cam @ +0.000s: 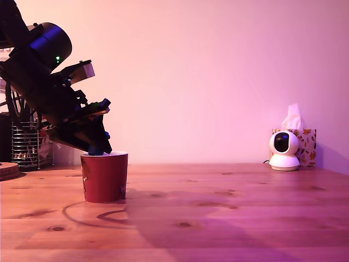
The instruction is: Pick up the coffee capsules on the table and drop them inside the coffee cup
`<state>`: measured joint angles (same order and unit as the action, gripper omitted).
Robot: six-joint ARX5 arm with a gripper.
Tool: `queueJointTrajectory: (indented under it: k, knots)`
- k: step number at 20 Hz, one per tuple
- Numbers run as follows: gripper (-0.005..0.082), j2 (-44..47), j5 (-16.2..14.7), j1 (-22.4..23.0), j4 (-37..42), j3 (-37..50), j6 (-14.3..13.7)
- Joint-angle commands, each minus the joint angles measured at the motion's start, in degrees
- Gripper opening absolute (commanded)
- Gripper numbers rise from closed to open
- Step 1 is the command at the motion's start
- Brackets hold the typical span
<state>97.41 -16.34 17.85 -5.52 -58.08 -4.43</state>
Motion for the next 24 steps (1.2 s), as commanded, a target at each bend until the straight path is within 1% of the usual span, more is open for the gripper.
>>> queueJointTrajectory:
  k: [1, 3, 4, 7, 8, 17, 19, 21, 24]
  knots:
    - [0.0287, 0.9, 0.2, 0.6, 1.4, -0.9, -0.1]
    - [0.0443, 0.9, 0.1, 1.0, 2.5, -0.9, -0.1]
    - [0.0485, 0.9, 0.1, 1.2, 2.6, -0.9, -0.1]
    - [0.0568, 0.9, 0.2, 1.4, 2.2, -0.9, -0.3]
    - [0.0575, 0.9, 0.2, 1.4, 2.2, -0.9, -0.3]
    - [0.0573, 0.8, 0.3, 1.4, 2.1, -0.9, -0.4]
    - [0.0555, 0.8, 0.3, 1.5, 2.0, -0.9, -0.5]
    - [0.0478, 0.8, 0.3, 1.4, 1.3, -0.9, -0.5]
    - [0.0308, 0.4, 0.1, 1.4, 0.0, -0.9, -0.5]
